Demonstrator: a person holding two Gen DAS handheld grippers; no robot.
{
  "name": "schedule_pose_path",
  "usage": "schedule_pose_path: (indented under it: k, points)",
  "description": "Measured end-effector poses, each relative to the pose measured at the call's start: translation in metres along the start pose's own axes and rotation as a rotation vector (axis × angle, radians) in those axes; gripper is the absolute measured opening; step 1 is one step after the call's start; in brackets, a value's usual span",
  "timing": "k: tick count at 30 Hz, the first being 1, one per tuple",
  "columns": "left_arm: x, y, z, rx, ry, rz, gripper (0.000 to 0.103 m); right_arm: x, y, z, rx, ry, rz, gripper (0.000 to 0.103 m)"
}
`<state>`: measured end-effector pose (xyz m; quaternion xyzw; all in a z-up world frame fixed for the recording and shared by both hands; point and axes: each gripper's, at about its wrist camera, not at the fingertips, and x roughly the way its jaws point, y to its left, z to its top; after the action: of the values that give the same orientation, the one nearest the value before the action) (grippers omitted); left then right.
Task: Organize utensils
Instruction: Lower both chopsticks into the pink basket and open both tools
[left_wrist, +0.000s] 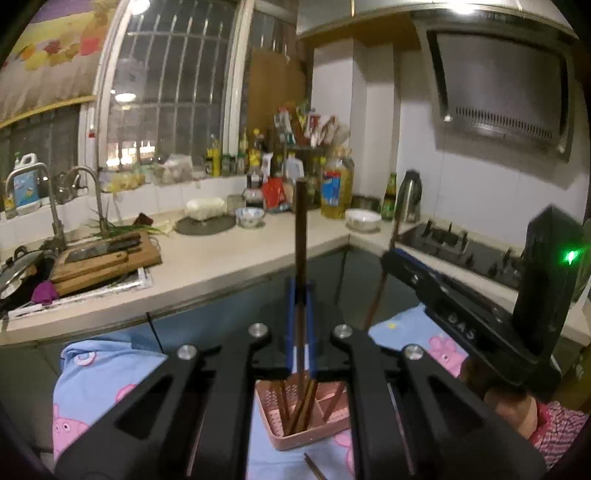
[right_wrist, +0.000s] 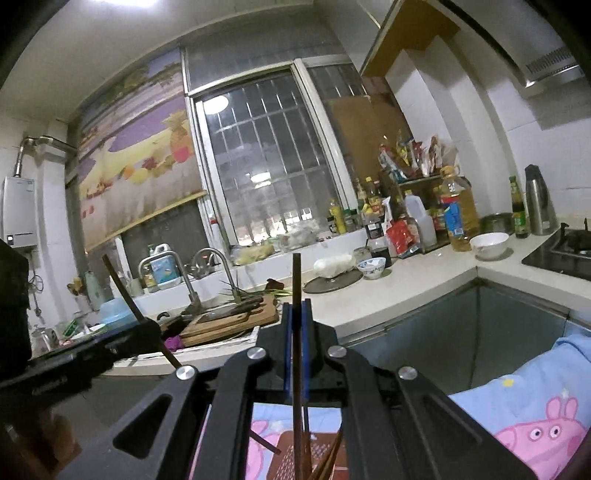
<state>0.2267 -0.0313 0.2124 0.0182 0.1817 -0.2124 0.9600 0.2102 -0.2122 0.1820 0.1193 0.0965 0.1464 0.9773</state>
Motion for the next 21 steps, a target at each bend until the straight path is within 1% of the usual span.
schedule_pose_path:
  k: [2, 7, 13, 16, 17, 18, 19, 20, 21]
  points:
    - [0.019, 0.002, -0.009, 0.009, 0.042, 0.021, 0.005, 0.012, -0.003, -0.005, -0.011, 0.007, -0.015, 0.0]
    - [0.059, 0.016, -0.037, -0.003, 0.133, 0.037, 0.005, 0.047, -0.015, -0.027, -0.015, 0.066, -0.033, 0.0]
    - [0.098, 0.021, -0.071, -0.001, 0.245, 0.052, 0.005, 0.065, -0.027, -0.063, -0.012, 0.14, -0.036, 0.0]
    - [0.116, 0.023, -0.086, -0.014, 0.315, 0.066, 0.005, 0.072, -0.031, -0.079, -0.003, 0.198, -0.022, 0.0]
    - [0.124, 0.023, -0.091, -0.018, 0.349, 0.077, 0.005, 0.074, -0.032, -0.083, 0.005, 0.217, -0.021, 0.0]
    - [0.127, 0.024, -0.093, -0.019, 0.366, 0.088, 0.006, 0.078, -0.035, -0.087, 0.017, 0.25, -0.018, 0.0]
    - [0.129, 0.024, -0.094, -0.019, 0.378, 0.102, 0.012, 0.08, -0.036, -0.088, 0.028, 0.272, -0.019, 0.0]
    - [0.127, 0.024, -0.093, -0.021, 0.38, 0.116, 0.021, 0.081, -0.039, -0.088, 0.052, 0.295, -0.016, 0.0]
    - [0.122, 0.024, -0.09, -0.027, 0.365, 0.125, 0.023, 0.08, -0.042, -0.086, 0.078, 0.303, -0.01, 0.0]
